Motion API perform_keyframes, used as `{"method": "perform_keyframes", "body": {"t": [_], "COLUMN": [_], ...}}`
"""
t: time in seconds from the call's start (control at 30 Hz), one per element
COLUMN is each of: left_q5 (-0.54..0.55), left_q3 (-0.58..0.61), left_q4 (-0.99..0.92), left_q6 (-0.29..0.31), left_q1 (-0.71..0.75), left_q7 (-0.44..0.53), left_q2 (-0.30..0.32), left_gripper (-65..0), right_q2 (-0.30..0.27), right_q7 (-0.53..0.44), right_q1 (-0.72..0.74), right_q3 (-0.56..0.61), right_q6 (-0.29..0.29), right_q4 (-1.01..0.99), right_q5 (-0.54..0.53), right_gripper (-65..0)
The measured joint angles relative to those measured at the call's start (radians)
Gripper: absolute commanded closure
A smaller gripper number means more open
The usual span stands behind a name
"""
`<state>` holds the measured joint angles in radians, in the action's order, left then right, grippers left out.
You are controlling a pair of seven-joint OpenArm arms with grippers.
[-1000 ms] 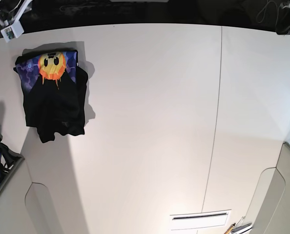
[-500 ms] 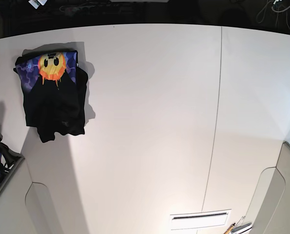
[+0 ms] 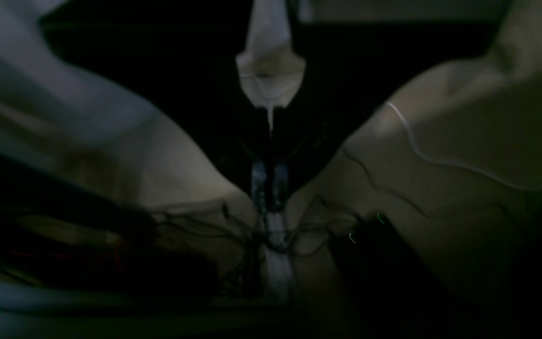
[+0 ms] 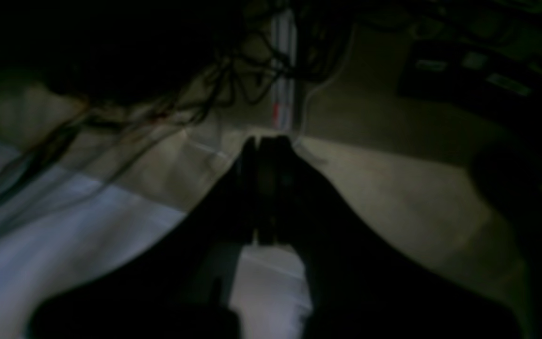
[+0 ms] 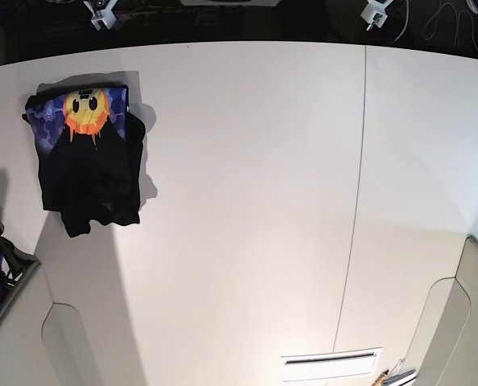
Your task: Fold the T-shirt properly
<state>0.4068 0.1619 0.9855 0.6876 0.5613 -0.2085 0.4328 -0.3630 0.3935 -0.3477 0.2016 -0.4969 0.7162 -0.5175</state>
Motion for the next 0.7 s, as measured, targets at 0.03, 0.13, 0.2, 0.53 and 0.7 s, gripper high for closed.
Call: {"method": "perform_keyframes", "body": {"t": [0.03, 0.13, 0.2, 0.53, 0.7], "left_q5": [-0.029, -0.100, -0.135, -0.186, -0.185], "left_q3": [0.015, 0.029, 0.029, 0.027, 0.027], "left_q4": [-0.041, -0.156, -0.218, -0.307, -0.307], "left_q6": [0.000, -0.009, -0.086, -0.209, -0.209], "left_q1": [-0.037, -0.126, -0.177, -0.278, -0.279], "left_q7": [0.004, 0.027, 0.069, 0.097, 0.097], "left_q2": [-0.024, -0.094, -0.118, -0.128, -0.128], "left_gripper": [0.0, 0.0, 0.0, 0.0, 0.0], "right_q2": [0.024, 0.093, 0.128, 0.208, 0.202], "right_q7": [-0.017, -0.045, -0.061, -0.072, -0.071], "right_q1": [0.043, 0.151, 0.198, 0.255, 0.249], "right_q3": [0.013, 0.032, 0.032, 0.031, 0.031], "right_q6": [0.015, 0.091, 0.157, 0.370, 0.374], "right_q4": [-0.044, -0.140, -0.174, -0.190, -0.191], "right_q5": [-0.008, 0.002, 0.032, 0.190, 0.194], "right_gripper": [0.0, 0.0, 0.0, 0.0, 0.0]}}
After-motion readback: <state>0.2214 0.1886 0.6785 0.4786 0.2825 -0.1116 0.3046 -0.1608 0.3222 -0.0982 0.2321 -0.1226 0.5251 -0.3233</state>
